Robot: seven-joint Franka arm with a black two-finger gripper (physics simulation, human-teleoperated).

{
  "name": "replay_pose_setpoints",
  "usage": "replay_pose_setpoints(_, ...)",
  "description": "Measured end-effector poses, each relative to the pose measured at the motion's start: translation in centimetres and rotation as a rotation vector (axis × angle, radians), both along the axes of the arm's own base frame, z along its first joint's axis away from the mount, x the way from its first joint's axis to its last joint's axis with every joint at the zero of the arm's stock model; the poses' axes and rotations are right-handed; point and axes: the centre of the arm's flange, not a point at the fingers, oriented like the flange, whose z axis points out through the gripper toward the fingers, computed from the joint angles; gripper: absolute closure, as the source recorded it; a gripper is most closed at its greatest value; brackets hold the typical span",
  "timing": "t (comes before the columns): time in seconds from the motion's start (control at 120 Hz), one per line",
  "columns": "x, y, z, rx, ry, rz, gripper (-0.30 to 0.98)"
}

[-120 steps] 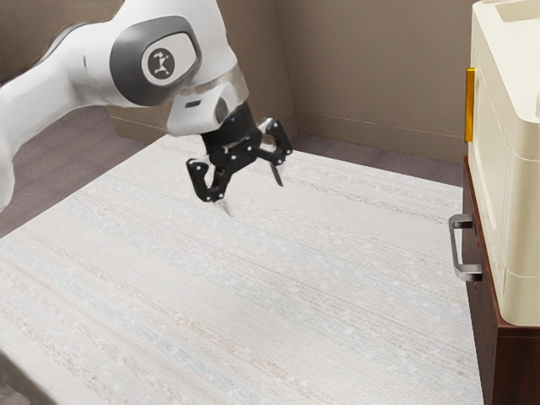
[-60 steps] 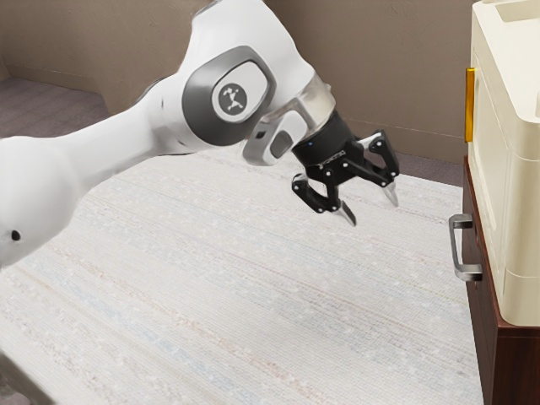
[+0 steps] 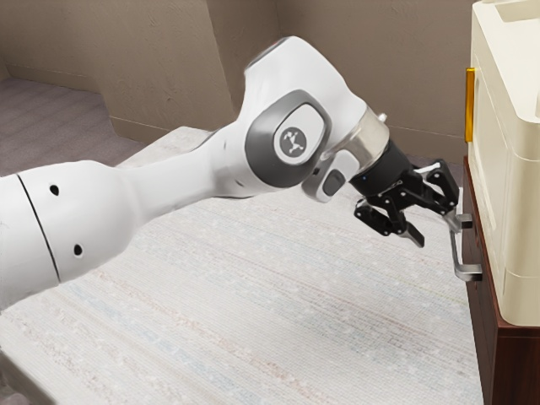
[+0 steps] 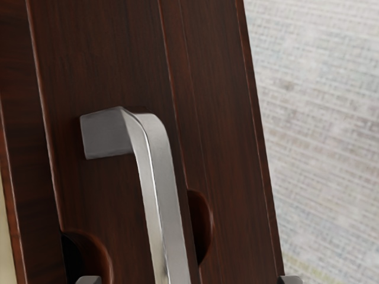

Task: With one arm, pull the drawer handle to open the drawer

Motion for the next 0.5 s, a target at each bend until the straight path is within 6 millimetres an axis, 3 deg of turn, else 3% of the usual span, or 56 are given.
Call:
replay_pose_setpoints(0.283,0.8,-0.9,-2.3,-0.028,-0.018,-0.038,0.56)
replay_pose_setpoints(0.5,0.4,-0.3,-3.5,-0.022,-0.016,-0.051,0.68)
